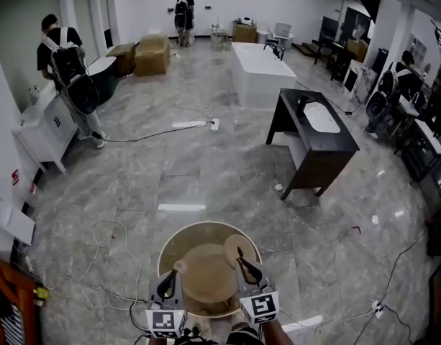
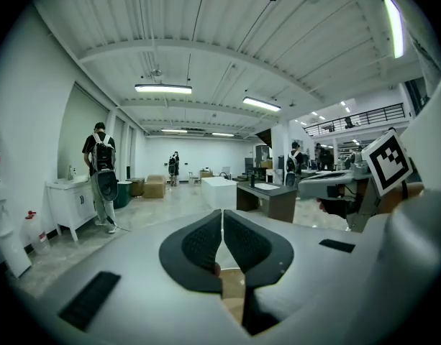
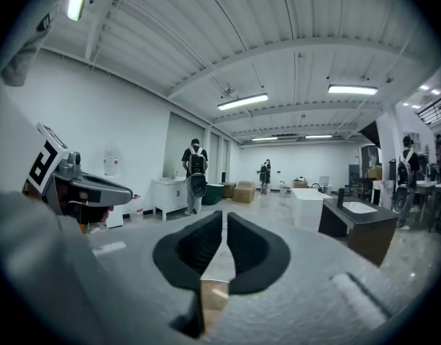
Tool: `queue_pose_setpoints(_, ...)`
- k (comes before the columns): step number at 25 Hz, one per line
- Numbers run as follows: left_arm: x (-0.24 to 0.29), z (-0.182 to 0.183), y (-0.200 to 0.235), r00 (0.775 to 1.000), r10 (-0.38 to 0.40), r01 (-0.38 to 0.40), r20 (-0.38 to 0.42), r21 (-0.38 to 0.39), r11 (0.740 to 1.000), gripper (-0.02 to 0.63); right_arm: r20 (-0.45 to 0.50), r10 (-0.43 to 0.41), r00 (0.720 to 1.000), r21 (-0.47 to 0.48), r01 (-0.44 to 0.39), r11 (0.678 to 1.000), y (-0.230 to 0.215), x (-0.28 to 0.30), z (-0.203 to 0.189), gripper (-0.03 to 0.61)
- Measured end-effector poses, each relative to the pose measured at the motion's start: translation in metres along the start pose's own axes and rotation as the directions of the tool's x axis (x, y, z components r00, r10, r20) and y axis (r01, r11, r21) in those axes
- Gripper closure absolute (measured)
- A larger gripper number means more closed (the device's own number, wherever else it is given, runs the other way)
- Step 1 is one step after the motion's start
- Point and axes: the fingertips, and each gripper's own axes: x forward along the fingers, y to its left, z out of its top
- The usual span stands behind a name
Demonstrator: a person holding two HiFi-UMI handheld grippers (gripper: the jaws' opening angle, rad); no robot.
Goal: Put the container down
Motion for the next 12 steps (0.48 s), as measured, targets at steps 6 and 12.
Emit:
queue_pose_setpoints(6,-0.022,0.008,-0.015,0.996,-0.083,0.082,0.023,0.033,0.996,0.588,0.021,-0.093,0.995,0.011,0.093,0.996,0.009,-0.047,0.010,0.569)
queue_pose_setpoints(12,-0.037,0.012,-0.030,0.987,-0.155,0.152,0.045,0.058,0.987,0.588,0.010,-0.151,0.988,0.007,0.151,0.988,0.022,-0.080,0.006,0.577)
